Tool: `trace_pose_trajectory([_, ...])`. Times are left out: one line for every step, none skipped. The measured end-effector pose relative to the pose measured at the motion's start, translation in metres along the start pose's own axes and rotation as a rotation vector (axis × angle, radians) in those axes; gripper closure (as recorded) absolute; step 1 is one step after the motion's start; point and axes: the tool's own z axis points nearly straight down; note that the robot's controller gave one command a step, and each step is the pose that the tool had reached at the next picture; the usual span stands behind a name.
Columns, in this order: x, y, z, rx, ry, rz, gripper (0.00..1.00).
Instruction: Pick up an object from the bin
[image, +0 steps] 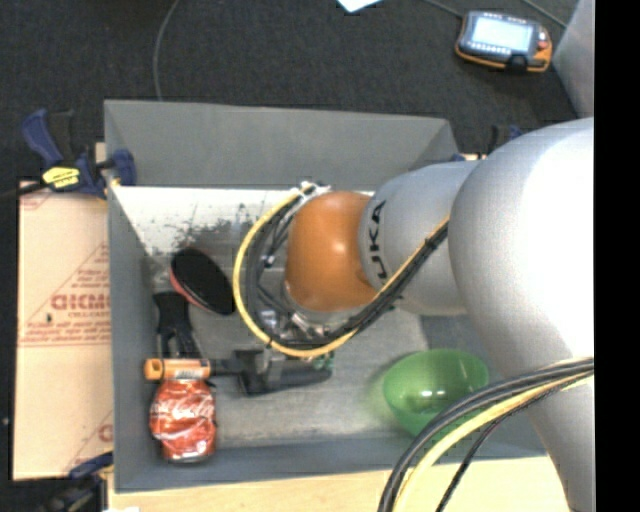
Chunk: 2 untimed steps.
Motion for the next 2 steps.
trace_pose_trajectory([0.0,0.0,0.0,0.0,0.0,0.001,1.0])
trace_pose_trajectory([-0.0002,0.0,0.0,0.0,0.0,0.001,1.0])
